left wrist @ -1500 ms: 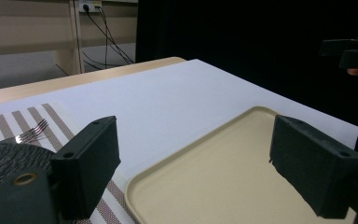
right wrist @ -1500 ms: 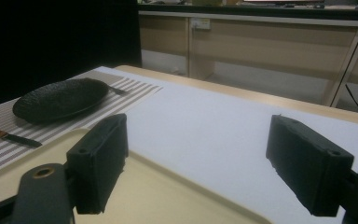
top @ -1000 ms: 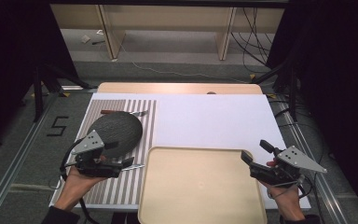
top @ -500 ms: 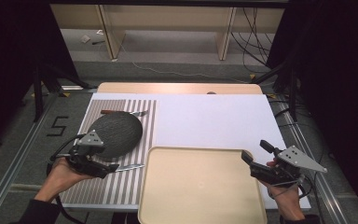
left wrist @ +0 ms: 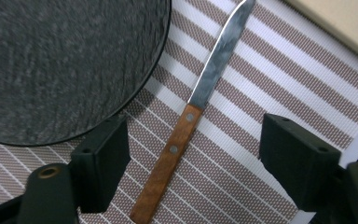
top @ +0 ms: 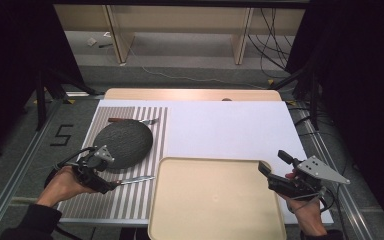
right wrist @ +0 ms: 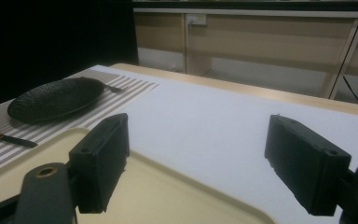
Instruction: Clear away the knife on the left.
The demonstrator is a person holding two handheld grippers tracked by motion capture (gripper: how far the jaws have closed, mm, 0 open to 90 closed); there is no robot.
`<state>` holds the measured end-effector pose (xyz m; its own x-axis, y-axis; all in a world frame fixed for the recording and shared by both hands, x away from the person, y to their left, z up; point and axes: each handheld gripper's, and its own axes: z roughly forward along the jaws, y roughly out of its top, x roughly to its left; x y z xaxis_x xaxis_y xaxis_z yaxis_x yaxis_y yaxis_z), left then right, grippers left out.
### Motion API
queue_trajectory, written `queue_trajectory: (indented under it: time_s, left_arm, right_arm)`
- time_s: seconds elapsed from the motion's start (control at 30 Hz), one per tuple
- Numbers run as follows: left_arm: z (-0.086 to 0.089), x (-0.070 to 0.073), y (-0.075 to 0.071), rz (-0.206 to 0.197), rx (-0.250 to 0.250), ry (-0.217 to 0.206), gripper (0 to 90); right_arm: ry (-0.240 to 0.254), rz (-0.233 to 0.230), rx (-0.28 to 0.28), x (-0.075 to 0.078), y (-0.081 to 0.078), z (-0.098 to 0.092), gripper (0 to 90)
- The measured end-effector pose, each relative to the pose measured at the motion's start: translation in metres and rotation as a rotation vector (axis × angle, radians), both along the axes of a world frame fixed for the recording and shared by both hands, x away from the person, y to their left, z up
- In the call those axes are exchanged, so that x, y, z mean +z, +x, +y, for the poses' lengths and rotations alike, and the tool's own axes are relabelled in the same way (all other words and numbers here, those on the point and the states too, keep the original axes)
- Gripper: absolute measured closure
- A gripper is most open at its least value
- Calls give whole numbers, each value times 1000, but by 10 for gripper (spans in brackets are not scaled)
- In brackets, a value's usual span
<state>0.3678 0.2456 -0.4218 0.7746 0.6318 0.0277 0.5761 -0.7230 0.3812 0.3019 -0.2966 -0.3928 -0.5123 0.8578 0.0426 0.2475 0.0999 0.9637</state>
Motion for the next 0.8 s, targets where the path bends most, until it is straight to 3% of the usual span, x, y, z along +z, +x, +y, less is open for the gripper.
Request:
queue_trajectory:
  time_s: [0.2, 0.33, 0.7, 0.8]
  left_arm:
    - [-1, -13, 7, 43, -12, 44, 306]
    - [-4, -19, 9, 59, -28, 97, 349]
    - [-5, -28, 20, 90, -29, 136, 425]
    - [-7, -30, 22, 96, -49, 146, 445]
  right_arm:
    - [0, 2, 0, 0, 0, 0, 230]
    - [7, 6, -1, -1, 1, 0, 230]
    - [3, 12, -3, -1, 2, 0, 234]
    - [5, 12, -2, -1, 2, 0, 235]
